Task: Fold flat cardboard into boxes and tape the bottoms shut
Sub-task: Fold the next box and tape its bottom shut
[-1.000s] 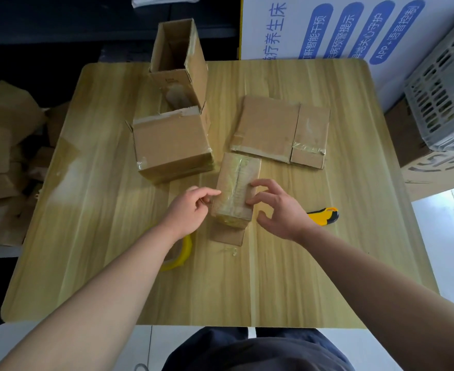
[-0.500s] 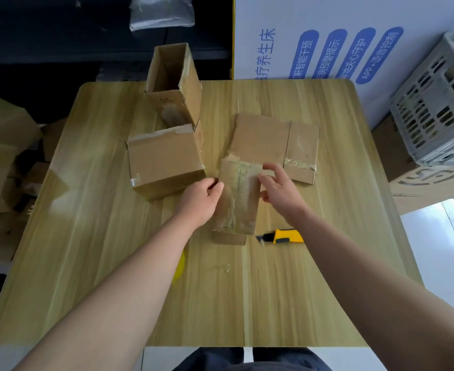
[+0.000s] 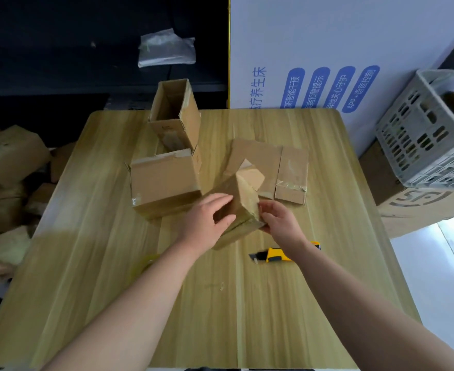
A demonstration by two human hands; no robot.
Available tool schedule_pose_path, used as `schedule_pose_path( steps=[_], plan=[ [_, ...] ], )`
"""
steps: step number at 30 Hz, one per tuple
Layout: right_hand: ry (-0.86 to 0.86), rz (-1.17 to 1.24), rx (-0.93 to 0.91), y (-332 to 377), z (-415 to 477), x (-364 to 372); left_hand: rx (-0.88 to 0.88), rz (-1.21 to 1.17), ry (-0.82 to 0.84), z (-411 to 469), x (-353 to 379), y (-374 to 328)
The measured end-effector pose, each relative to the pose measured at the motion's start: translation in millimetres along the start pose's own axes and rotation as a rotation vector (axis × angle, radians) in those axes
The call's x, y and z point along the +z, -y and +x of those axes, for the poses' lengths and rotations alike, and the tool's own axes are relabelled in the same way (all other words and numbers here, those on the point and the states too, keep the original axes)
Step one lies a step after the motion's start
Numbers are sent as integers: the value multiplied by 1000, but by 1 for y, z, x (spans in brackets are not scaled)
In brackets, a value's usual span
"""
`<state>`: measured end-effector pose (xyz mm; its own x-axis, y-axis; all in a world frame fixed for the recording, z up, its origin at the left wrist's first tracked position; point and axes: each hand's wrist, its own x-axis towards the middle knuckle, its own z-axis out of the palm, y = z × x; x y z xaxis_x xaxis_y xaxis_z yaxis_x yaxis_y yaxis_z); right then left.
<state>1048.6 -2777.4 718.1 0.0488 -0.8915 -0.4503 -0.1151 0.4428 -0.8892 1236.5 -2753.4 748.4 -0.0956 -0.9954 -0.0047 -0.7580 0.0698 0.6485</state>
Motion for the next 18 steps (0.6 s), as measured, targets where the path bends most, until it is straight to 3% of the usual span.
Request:
schedule_pose_path(
  steps=[5, 13, 18],
  plan=[
    [103, -345, -42, -17, 13, 5, -81, 299, 207, -3, 17, 28],
    [229, -503, -72, -17, 42, 14, -230, 443, 118, 15, 18, 49],
    [88, -875, -200, -1, 64, -25, -177, 525, 109, 53, 25, 20]
  ],
)
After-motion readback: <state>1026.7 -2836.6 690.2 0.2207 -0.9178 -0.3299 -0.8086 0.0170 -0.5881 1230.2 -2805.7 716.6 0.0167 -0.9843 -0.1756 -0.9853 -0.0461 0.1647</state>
